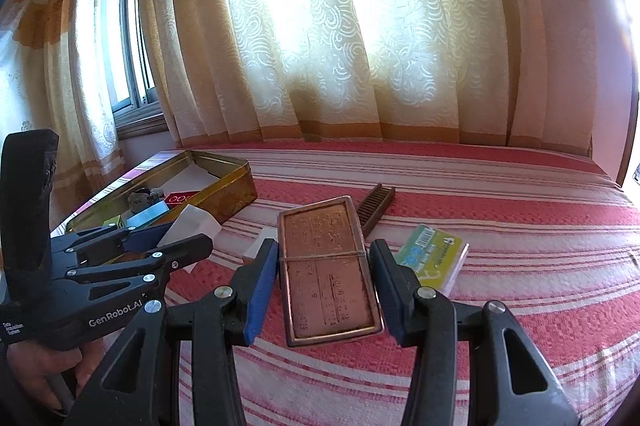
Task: Organize rigid objects
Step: 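Carry the copper plate and white plug with both grippers toward the gold tin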
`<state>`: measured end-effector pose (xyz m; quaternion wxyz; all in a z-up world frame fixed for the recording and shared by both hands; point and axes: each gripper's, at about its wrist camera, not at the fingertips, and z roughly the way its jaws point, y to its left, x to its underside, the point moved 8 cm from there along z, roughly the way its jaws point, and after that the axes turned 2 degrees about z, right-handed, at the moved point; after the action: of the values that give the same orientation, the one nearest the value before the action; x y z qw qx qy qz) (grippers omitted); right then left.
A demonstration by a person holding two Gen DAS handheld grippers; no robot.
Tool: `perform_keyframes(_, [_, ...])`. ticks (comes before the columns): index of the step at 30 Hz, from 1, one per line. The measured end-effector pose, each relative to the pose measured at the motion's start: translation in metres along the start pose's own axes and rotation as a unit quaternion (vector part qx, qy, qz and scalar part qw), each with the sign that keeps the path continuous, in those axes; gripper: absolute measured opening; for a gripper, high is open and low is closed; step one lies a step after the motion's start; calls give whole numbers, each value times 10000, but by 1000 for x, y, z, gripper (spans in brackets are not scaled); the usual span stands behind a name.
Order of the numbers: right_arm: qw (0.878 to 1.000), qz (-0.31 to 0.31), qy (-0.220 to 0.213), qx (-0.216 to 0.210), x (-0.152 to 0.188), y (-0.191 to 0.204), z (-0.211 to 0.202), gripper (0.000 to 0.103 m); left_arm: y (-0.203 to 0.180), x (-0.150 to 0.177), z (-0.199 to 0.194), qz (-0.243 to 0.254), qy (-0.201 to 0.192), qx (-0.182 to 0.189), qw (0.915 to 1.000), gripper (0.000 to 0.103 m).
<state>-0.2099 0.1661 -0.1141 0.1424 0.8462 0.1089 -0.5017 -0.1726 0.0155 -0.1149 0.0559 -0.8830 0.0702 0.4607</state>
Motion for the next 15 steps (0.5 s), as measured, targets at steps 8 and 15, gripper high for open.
perform_keyframes(8, [10000, -34, -6, -41, -5, 8, 10, 50, 2, -1, 1, -12, 3, 132, 9999, 37])
perform_keyframes(15, [10000, -53, -50, -66, -9, 16, 16, 50, 7, -1, 0, -149, -50, 190, 9997, 37])
